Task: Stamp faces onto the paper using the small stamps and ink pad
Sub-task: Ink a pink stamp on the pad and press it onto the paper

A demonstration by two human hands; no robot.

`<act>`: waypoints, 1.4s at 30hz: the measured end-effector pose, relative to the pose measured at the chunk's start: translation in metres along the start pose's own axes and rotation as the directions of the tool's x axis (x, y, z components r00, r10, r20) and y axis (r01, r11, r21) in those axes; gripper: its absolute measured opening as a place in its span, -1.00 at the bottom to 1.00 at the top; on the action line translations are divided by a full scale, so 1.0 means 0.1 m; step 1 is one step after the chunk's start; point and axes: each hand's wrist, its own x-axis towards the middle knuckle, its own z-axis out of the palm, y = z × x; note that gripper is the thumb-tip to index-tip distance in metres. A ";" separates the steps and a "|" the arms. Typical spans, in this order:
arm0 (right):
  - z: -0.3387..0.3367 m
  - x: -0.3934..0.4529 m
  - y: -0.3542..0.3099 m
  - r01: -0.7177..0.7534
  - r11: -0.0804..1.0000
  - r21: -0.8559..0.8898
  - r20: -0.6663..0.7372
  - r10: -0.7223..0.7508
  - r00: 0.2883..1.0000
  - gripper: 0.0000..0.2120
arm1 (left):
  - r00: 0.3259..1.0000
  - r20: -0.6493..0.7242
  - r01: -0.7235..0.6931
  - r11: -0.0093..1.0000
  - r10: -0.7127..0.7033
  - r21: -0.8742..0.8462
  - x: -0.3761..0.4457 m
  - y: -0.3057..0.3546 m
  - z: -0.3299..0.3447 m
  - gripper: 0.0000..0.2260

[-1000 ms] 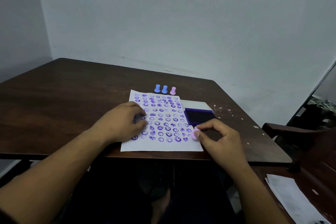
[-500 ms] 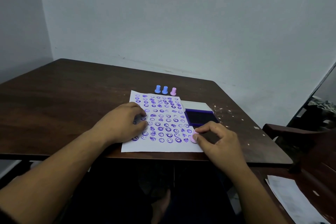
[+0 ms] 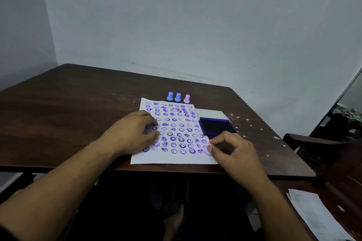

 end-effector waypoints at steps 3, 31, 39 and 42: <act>-0.03 0.00 -0.02 0.059 0.998 -0.014 0.008 -0.059 0.998 -0.96 | 1.000 0.002 0.001 1.000 -0.001 0.005 0.00 0.00 0.00 -0.63; -0.26 0.67 -0.25 -0.036 0.977 0.208 -0.139 0.066 0.988 -0.95 | 1.000 0.008 0.000 1.000 0.000 0.014 -0.01 0.02 -0.01 -0.61; 0.09 1.43 -0.59 0.003 0.983 0.183 0.016 -0.007 1.000 -0.91 | 1.000 0.011 0.001 1.000 -0.001 0.017 -0.02 0.05 -0.03 -0.60; 0.35 1.65 -0.63 -0.005 0.991 0.134 0.106 -0.009 0.994 -0.89 | 1.000 0.011 -0.004 1.000 0.003 0.019 -0.02 0.06 -0.03 -0.60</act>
